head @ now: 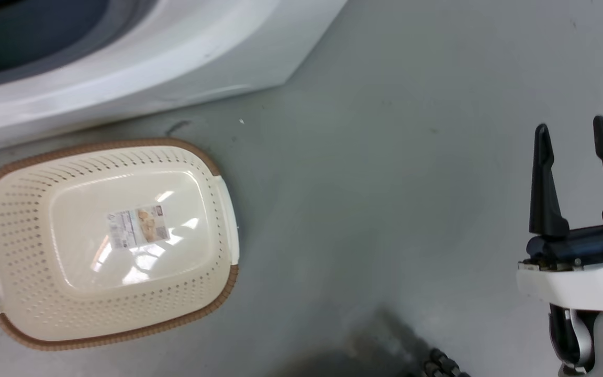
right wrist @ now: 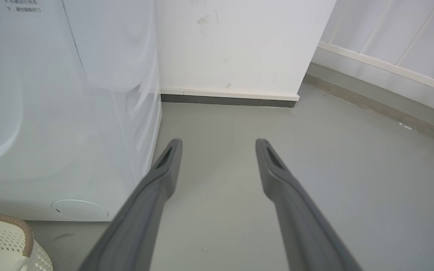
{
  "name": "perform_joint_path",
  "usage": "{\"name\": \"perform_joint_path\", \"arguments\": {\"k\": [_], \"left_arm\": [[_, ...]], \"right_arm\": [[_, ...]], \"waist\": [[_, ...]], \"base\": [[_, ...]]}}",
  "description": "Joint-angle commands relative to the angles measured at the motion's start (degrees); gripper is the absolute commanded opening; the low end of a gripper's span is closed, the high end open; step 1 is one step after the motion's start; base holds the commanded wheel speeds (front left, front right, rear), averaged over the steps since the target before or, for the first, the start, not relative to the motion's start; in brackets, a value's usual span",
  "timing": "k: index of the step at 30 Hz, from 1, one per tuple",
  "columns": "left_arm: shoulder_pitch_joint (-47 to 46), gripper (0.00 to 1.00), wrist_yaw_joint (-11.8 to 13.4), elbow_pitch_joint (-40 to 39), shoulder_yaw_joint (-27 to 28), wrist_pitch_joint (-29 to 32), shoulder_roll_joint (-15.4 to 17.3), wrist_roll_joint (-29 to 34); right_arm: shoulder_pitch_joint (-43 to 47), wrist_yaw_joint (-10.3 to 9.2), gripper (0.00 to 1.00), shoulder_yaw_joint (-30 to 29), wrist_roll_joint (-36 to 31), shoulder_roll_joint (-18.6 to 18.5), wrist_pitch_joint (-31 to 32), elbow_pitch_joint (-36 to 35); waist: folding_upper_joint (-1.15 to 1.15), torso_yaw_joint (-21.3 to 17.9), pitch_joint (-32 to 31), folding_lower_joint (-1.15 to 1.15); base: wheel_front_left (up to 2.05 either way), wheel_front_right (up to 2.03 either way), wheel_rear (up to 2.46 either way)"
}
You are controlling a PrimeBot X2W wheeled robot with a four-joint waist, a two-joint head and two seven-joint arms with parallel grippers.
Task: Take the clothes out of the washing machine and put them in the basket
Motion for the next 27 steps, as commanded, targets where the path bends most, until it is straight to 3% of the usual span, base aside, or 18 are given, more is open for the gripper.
{"name": "perform_joint_path", "arguments": {"k": [1,3,4,11,16,27], "left_arm": [[2.6,0.0,0.1,0.8,-0.5,-2.6,-1.1,-0.9],[5.0,0.0,0.1,1.7,-0.6,-6.3,-2.4,-2.1],[9.8,0.0,0.1,2.9,-0.8,-11.9,-5.0,-3.6],[18.4,0.0,1.3,2.5,0.5,-23.6,-9.8,-5.7],[24.2,0.0,3.7,-3.3,2.4,-25.5,-11.2,-5.5],[41.9,0.0,9.3,-29.2,12.6,-25.6,-10.6,0.1]], "right_arm": [[1.5,-0.06,1.0,-0.3,-1.1,0.1,-0.1,0.4],[1.8,-0.06,1.0,-0.6,-2.1,0.1,-0.1,0.6],[2.7,-0.06,1.0,-1.0,-3.2,0.0,-0.1,1.1],[5.1,-0.06,1.0,-0.5,-5.2,0.1,-0.1,2.2],[7.2,-0.06,1.0,-0.4,-6.0,0.1,-0.1,3.0],[11.1,-0.06,1.0,0.1,-6.2,0.1,-0.1,5.1]], "waist": [[0.0,3.2,-5.3,0.0],[0.0,4.3,-7.5,0.0],[0.0,5.9,-11.3,0.0],[0.0,9.2,-19.7,0.0],[0.0,11.1,-24.7,0.0],[0.0,13.9,-33.7,0.0]], "base": [[0.0,0.0,0.0],[0.0,0.0,0.0],[0.0,0.0,0.0],[0.0,0.0,0.0],[0.0,0.0,0.0],[0.0,0.0,0.0]]}}
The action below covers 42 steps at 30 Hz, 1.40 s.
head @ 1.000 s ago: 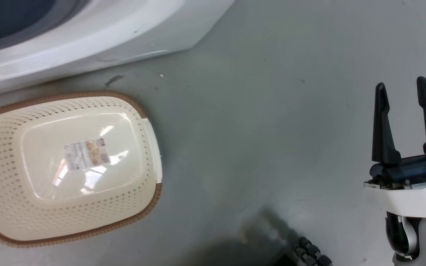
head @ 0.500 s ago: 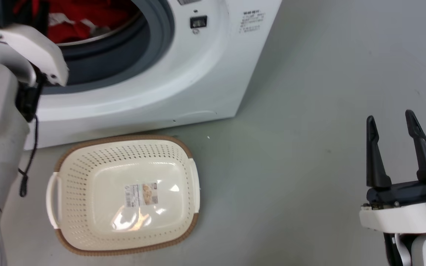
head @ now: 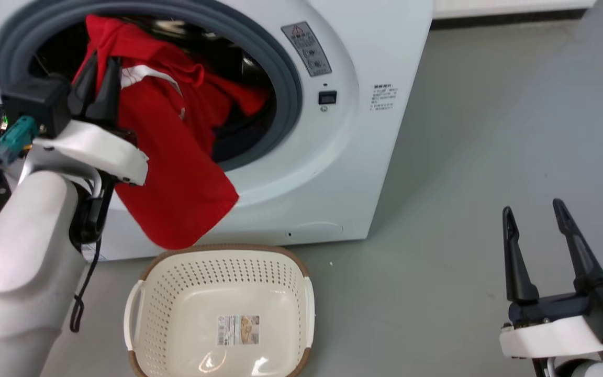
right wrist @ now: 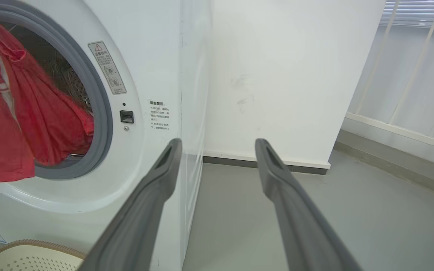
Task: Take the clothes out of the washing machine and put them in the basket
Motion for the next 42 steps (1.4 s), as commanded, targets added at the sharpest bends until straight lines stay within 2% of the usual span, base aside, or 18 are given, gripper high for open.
{"name": "perform_joint_path", "arguments": {"k": [1,10,14,17,22,28,33,34,35,42], "left_arm": [[2.8,0.0,0.9,-3.8,1.7,-0.4,0.1,1.0],[13.5,0.0,3.6,-21.0,5.9,-0.4,0.0,5.0],[16.7,0.0,4.5,-24.8,6.3,-0.4,0.6,5.5],[21.6,0.0,6.3,-30.4,7.1,-0.1,1.7,5.0],[27.3,0.0,7.9,-34.2,7.0,1.8,2.7,4.0],[31.4,0.0,7.8,-32.6,5.8,2.1,2.3,2.9],[34.4,0.0,7.4,-27.0,4.5,1.0,0.4,2.0],[34.7,0.0,7.5,-25.5,4.5,0.8,0.2,2.2],[36.0,0.0,6.7,-21.0,4.4,0.1,-1.5,1.6],[33.7,0.0,3.5,-8.1,6.2,-0.4,-4.8,1.9]], "right_arm": [[1.4,-0.06,1.0,0.1,0.1,0.1,-0.1,0.4],[4.3,-0.06,1.0,0.2,0.6,0.1,-0.1,1.2],[4.8,-0.06,1.0,0.6,0.8,0.1,-0.1,1.4],[4.9,-0.06,1.0,0.4,1.3,0.1,-0.1,1.2],[5.1,-0.06,1.0,-0.4,1.4,0.1,-0.1,1.2],[5.3,-0.06,1.0,-0.7,1.3,0.1,-0.1,1.2],[4.1,-0.06,1.0,-0.3,1.0,0.1,-0.1,1.0],[3.7,-0.06,1.0,-0.3,1.0,0.1,-0.1,0.9],[2.6,-0.06,1.0,-0.2,1.0,0.1,-0.1,0.6],[0.5,-0.06,1.0,0.4,0.3,0.1,-0.1,0.0]], "waist": [[0.0,1.4,-3.3,0.02],[0.0,2.7,-8.8,0.02],[0.0,2.8,-10.1,0.02],[0.0,2.7,-10.8,0.02],[0.0,3.4,-10.8,0.02],[0.0,3.8,-10.0,0.02],[0.0,3.4,-8.0,0.02],[0.0,3.2,-7.4,0.02],[0.0,2.3,-5.5,0.02],[0.0,-0.1,0.4,0.02]], "base": [[0.0,0.0,0.0],[0.0,0.0,0.0],[0.0,0.0,0.0],[0.0,0.0,0.0],[0.0,0.0,0.0],[0.0,0.0,0.0],[0.0,0.0,0.0],[0.0,0.0,0.0],[0.0,0.0,0.0],[0.0,0.0,0.0]]}}
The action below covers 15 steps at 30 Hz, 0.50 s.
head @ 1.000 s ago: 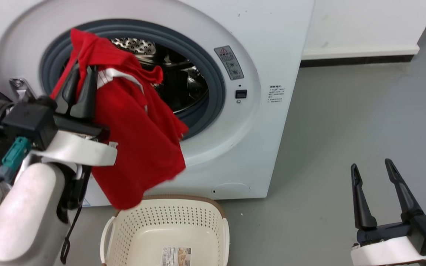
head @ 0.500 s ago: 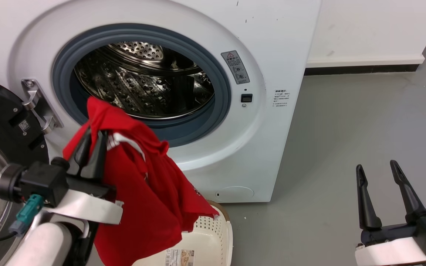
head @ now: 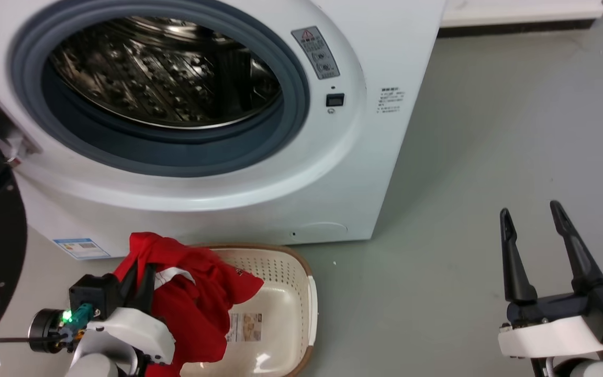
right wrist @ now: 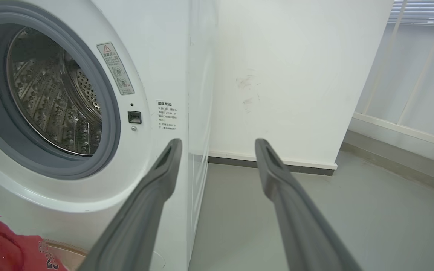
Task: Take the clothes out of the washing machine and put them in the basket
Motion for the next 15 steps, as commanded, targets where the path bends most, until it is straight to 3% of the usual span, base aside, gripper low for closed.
{"name": "perform_joint_path", "arguments": {"k": [1,15], "left_arm": [[-2.1,0.0,-0.7,1.5,0.8,-0.4,-0.6,0.8],[-12.8,0.0,-6.7,21.1,4.3,-0.4,-3.9,8.3]], "right_arm": [[-1.4,-0.06,1.0,0.0,0.1,0.1,-0.1,-0.5],[-7.0,-0.06,1.0,2.6,1.5,0.1,-0.1,-2.5]], "waist": [[0.0,-1.7,3.2,0.0],[0.0,-8.6,17.3,0.0]], "base": [[0.0,0.0,0.0],[0.0,0.0,0.0]]}}
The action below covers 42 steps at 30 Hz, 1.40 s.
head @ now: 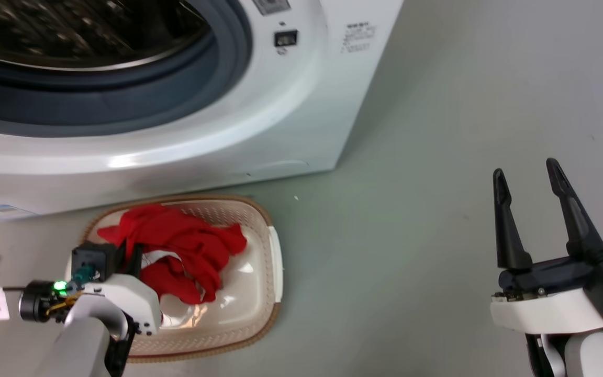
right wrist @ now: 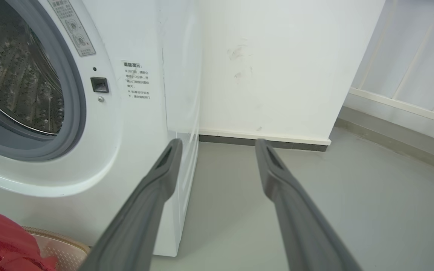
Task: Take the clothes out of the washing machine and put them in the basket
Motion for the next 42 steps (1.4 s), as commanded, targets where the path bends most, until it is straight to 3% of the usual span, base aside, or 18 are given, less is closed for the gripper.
{"name": "perform_joint_path", "arguments": {"k": [1,17,30,31,32,33,42], "left_arm": [[-2.1,0.0,-0.5,1.5,0.4,-0.4,-0.3,0.7],[-14.9,0.0,-3.3,18.0,-0.8,-0.3,-0.2,6.7],[-20.9,0.0,-4.6,27.3,-1.4,-0.3,-2.3,6.4],[-21.2,0.29,-4.4,27.5,-1.2,-0.3,-2.4,6.2],[-21.1,0.93,-4.3,27.6,-1.2,-0.3,-2.5,6.2],[-20.8,1.0,-4.0,27.4,-1.1,-0.3,-2.6,6.2],[-14.5,1.0,-3.5,20.0,1.6,-0.3,-3.5,5.7]], "right_arm": [[-1.3,-0.06,1.0,0.1,0.4,0.1,-0.1,-0.4],[-5.0,-0.06,1.0,0.4,1.8,0.1,-0.1,-2.2],[-6.0,-0.06,1.0,0.8,1.9,0.1,-0.1,-2.3],[-6.0,-0.06,1.0,0.6,1.8,0.1,-0.1,-2.2],[-6.1,-0.06,1.0,0.5,1.8,0.1,-0.1,-2.1],[-6.2,-0.06,1.0,0.4,1.6,0.1,-0.1,-2.0],[-4.9,-0.06,1.0,-0.5,-0.1,0.1,-0.1,0.7]], "waist": [[0.0,-2.9,4.1,-0.01],[0.0,-4.9,16.2,-0.01],[0.0,-4.8,19.0,-0.01],[0.0,-4.6,18.8,-0.01],[0.0,-4.4,18.6,-0.01],[0.0,-4.1,18.2,-0.01],[0.0,-1.6,10.5,-0.01]], "base": [[0.0,0.0,0.0],[0.0,0.0,0.0],[0.0,0.0,0.0],[0.0,0.0,0.0],[0.0,0.0,0.0],[0.0,0.0,0.0],[0.0,0.0,0.0]]}}
